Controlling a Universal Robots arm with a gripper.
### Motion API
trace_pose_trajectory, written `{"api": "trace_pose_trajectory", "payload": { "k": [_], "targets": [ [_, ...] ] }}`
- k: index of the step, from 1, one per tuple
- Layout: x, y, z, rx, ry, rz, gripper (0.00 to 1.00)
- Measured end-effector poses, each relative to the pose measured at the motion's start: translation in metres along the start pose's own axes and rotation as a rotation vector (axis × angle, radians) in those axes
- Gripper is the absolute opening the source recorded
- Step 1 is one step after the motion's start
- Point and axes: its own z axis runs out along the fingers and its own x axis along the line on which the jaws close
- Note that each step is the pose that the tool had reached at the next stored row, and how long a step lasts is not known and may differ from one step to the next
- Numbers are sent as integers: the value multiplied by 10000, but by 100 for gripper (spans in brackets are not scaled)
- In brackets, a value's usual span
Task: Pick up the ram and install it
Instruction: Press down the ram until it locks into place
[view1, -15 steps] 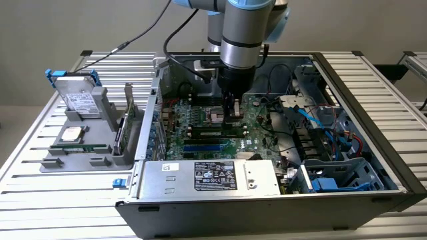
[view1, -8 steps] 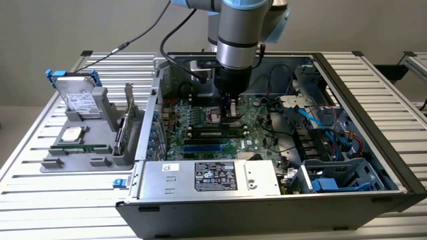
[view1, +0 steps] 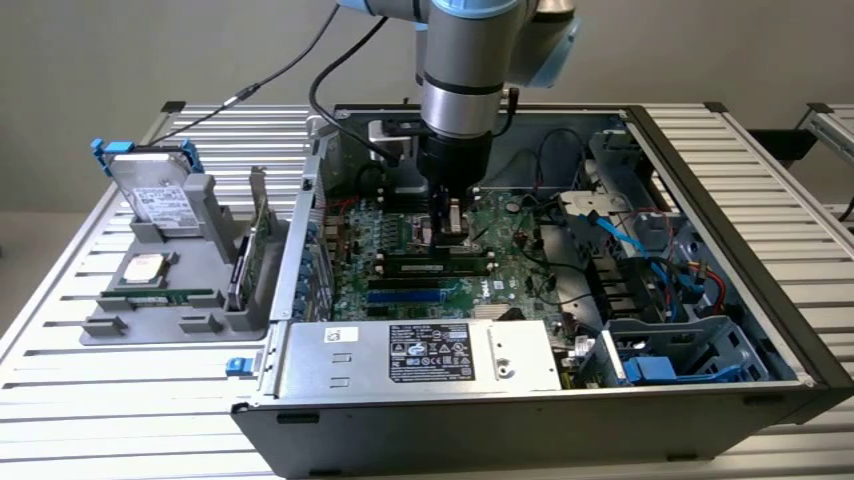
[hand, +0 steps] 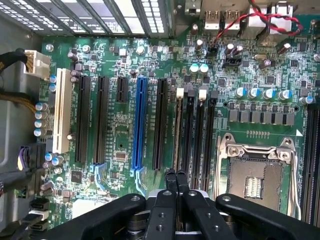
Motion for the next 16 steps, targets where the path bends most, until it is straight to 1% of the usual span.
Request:
{"api": "trace_pose_trajectory", "payload": {
  "k": [9,16],
  "targets": [
    [-5,102,6,-3,-4,33,10],
    [-9,151,9,-5,-5,58,10]
  ]
}}
